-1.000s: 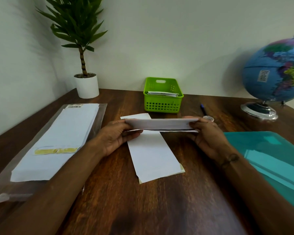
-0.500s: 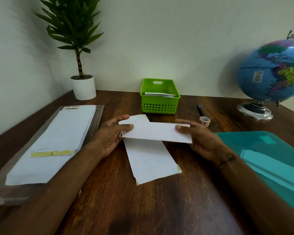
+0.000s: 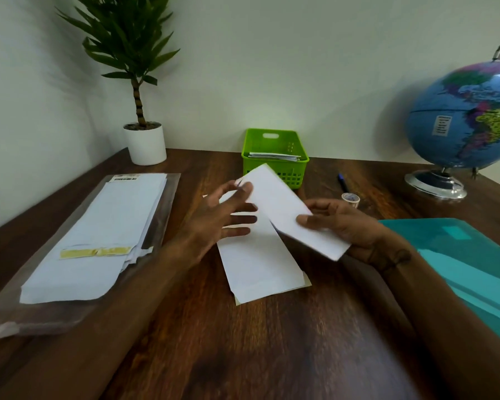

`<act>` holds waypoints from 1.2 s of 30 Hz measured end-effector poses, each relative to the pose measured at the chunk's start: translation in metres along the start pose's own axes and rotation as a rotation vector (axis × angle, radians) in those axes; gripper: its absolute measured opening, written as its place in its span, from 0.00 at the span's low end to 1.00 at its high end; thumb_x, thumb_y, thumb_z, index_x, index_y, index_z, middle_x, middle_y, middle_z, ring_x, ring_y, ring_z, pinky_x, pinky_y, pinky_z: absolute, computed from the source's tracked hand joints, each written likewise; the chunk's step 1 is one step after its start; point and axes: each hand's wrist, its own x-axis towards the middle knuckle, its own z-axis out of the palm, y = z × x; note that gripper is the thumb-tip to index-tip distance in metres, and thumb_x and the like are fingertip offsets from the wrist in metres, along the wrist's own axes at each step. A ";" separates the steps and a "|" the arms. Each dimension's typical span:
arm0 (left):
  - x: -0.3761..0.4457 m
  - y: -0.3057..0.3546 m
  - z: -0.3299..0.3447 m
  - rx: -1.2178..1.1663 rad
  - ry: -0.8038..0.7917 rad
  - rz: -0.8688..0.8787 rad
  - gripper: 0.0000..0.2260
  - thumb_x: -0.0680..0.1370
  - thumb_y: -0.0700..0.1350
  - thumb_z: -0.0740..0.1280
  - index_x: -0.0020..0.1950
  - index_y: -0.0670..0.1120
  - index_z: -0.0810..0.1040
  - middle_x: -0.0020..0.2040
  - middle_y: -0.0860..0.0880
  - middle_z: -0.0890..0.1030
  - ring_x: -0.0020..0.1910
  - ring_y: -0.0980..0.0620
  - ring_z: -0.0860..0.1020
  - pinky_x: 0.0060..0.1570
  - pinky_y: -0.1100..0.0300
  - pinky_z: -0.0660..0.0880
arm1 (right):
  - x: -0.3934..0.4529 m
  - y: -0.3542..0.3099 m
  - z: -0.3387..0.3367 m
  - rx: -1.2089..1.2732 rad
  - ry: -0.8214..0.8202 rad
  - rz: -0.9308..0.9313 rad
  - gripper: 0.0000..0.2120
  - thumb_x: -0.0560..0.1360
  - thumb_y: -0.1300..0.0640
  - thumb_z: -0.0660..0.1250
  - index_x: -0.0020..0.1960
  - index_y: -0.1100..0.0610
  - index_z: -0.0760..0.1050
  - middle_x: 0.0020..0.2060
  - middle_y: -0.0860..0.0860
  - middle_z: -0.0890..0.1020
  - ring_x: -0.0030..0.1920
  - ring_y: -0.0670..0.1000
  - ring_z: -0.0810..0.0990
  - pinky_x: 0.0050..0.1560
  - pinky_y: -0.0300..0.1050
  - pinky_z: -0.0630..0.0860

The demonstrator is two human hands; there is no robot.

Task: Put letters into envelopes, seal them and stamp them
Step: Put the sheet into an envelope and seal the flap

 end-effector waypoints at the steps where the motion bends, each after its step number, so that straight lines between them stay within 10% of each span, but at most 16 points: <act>1: -0.003 0.004 -0.002 0.245 -0.033 0.029 0.40 0.68 0.69 0.73 0.76 0.55 0.67 0.55 0.52 0.86 0.56 0.51 0.84 0.56 0.52 0.80 | 0.000 -0.002 -0.004 0.048 0.050 -0.031 0.18 0.70 0.60 0.75 0.60 0.57 0.82 0.49 0.55 0.88 0.38 0.48 0.86 0.33 0.40 0.82; 4: -0.019 0.011 0.001 1.016 -0.310 0.107 0.47 0.60 0.80 0.65 0.77 0.64 0.61 0.67 0.58 0.77 0.67 0.54 0.73 0.65 0.50 0.74 | -0.001 -0.005 -0.017 0.188 0.126 -0.096 0.24 0.70 0.61 0.74 0.65 0.52 0.80 0.52 0.55 0.89 0.40 0.50 0.86 0.35 0.41 0.84; 9: -0.039 0.005 0.019 1.363 -0.589 0.028 0.51 0.56 0.83 0.64 0.76 0.71 0.51 0.80 0.61 0.52 0.79 0.48 0.54 0.75 0.39 0.62 | -0.008 -0.002 -0.022 0.211 0.102 -0.166 0.31 0.73 0.64 0.73 0.72 0.42 0.76 0.56 0.52 0.88 0.44 0.54 0.86 0.39 0.44 0.85; 13: -0.034 0.007 0.016 1.377 -0.554 0.146 0.34 0.74 0.71 0.64 0.77 0.63 0.61 0.78 0.55 0.60 0.75 0.51 0.61 0.73 0.48 0.66 | -0.008 0.004 -0.014 0.123 0.149 -0.169 0.30 0.75 0.70 0.71 0.71 0.45 0.78 0.71 0.49 0.77 0.52 0.49 0.85 0.39 0.39 0.84; 17: -0.032 0.001 0.016 1.361 -0.443 0.279 0.22 0.81 0.61 0.61 0.75 0.59 0.68 0.76 0.53 0.68 0.72 0.53 0.66 0.71 0.52 0.68 | -0.004 0.010 -0.004 0.105 0.193 -0.080 0.19 0.72 0.62 0.76 0.62 0.49 0.85 0.60 0.43 0.82 0.50 0.47 0.87 0.40 0.38 0.83; 24: -0.030 -0.006 0.017 1.366 -0.425 0.140 0.41 0.69 0.78 0.58 0.78 0.61 0.60 0.81 0.56 0.59 0.79 0.52 0.58 0.76 0.48 0.60 | -0.001 0.012 -0.016 -0.067 0.330 0.005 0.16 0.67 0.45 0.76 0.51 0.51 0.86 0.44 0.49 0.89 0.32 0.43 0.84 0.29 0.34 0.78; 36: -0.024 -0.011 0.012 1.246 -0.395 0.241 0.23 0.83 0.55 0.62 0.77 0.58 0.65 0.79 0.55 0.65 0.76 0.54 0.63 0.75 0.54 0.62 | 0.002 0.011 -0.021 -0.144 0.298 0.087 0.14 0.78 0.58 0.73 0.63 0.52 0.83 0.44 0.45 0.85 0.27 0.39 0.82 0.26 0.30 0.75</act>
